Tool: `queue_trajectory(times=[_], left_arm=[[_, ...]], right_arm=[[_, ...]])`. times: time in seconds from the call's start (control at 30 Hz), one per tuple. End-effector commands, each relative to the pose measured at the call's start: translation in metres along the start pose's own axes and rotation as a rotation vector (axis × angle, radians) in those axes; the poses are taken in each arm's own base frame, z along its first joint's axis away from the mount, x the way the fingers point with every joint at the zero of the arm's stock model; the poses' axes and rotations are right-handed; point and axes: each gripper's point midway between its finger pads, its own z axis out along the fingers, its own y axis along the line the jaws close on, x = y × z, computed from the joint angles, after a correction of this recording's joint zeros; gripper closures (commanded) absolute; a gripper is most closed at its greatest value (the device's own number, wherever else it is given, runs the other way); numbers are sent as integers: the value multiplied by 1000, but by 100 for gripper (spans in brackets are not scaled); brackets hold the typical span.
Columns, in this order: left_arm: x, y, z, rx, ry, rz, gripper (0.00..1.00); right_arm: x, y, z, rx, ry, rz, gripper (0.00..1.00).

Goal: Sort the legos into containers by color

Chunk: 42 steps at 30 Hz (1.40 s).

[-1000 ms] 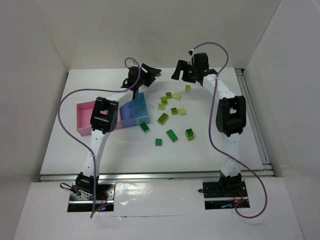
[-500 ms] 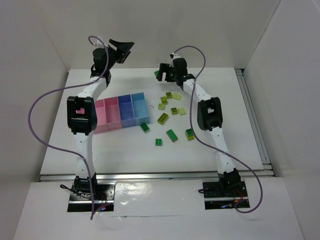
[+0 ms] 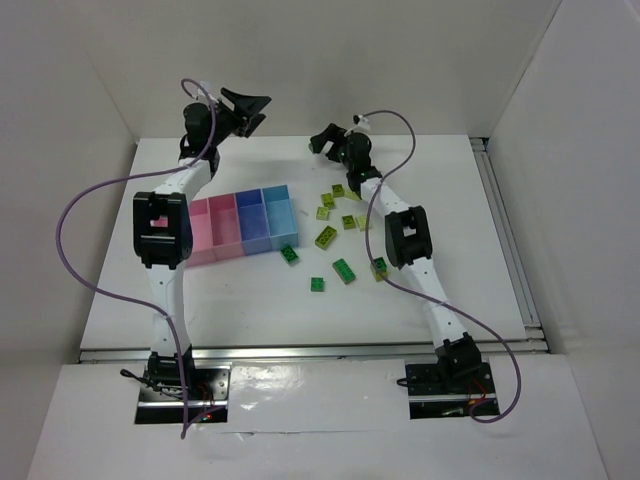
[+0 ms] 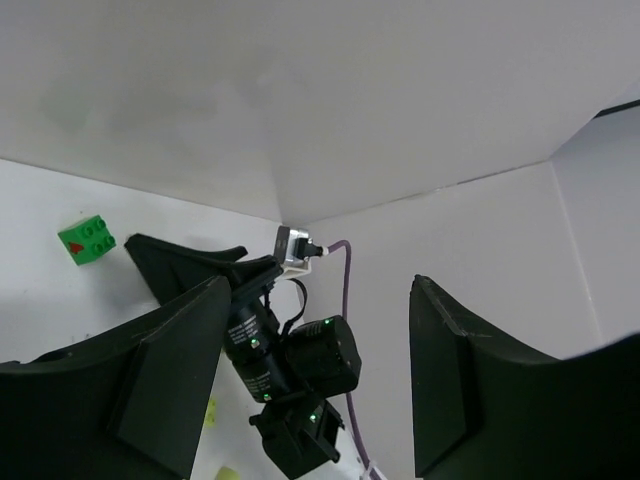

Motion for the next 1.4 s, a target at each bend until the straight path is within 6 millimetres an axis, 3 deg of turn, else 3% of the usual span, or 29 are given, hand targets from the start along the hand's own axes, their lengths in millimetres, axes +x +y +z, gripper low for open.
queue_trajectory(times=[0.0, 0.17, 0.27, 0.3, 0.33, 0.4, 0.6, 0.67, 0.73, 0.77, 0.8, 0.83, 0.87, 0.9, 0.93, 1.0, 1.03, 1.07, 1.1, 1.17, 1.27, 1.3, 1.33, 1.37], left_arm=[[-1, 4, -1, 51, 32, -19, 24], [5, 16, 1, 49, 52, -37, 24], [1, 17, -2, 48, 52, -36, 24], [2, 22, -1, 41, 55, -50, 24], [2, 22, -1, 41, 55, -50, 24], [2, 22, -1, 41, 55, -50, 24], [8, 31, -4, 9, 75, -49, 24], [9, 36, -4, -9, 72, -43, 24], [7, 39, -3, -30, 66, -41, 23], [6, 42, -1, -34, 68, -28, 23], [8, 57, 2, -62, 66, -24, 23], [9, 67, 4, -95, 67, -44, 22], [5, 69, 7, -99, 60, -25, 22], [5, 76, 9, -118, 58, -24, 22], [10, 92, 10, -142, 68, -40, 22], [12, 103, 12, -157, 63, -62, 22], [10, 100, 12, -147, 58, -64, 22], [14, 104, 12, -143, 68, -66, 22], [15, 108, 11, -151, 71, -71, 22], [14, 109, 12, -154, 62, -70, 22], [9, 118, 16, -183, 43, -68, 22], [9, 111, 23, -171, 37, -59, 22], [8, 123, 25, -187, 20, -61, 22], [11, 123, 30, -184, 16, -72, 22]], right_arm=[[-45, 14, 5, -73, -188, 93, 0], [-26, 4, 7, -89, -189, 169, 2], [-21, 14, 7, -121, -181, 169, 2], [-16, 21, 7, -136, -168, 158, 2], [-23, 26, 6, -148, -183, 141, 2], [-13, 50, 6, -198, -157, 127, 2], [13, 69, 0, -286, -40, 104, 2], [12, 80, -4, -327, -3, 71, 2], [28, 90, -14, -384, 112, 29, 2], [13, 109, -22, -428, 128, 5, 2], [37, 105, -33, -450, 224, -8, 6], [9, 122, -43, -480, 211, -28, 8], [12, 123, -50, -487, 240, -30, 8], [24, 105, -55, -451, 271, -13, 9], [0, 109, -58, -442, 233, -21, 9], [-6, 95, -55, -377, 223, -47, 6], [-23, 88, -46, -298, 171, -72, 4], [-17, 75, -40, -254, 172, -91, 0], [-36, 77, -33, -224, 124, -115, 0], [-34, 51, -26, -100, 102, -117, 0], [-43, 37, -18, -29, 32, -93, 0], [-31, 26, -13, -15, 33, -82, 0], [-42, 35, -9, -41, -7, -58, 0], [-39, 37, -7, -69, -14, -35, 0]])
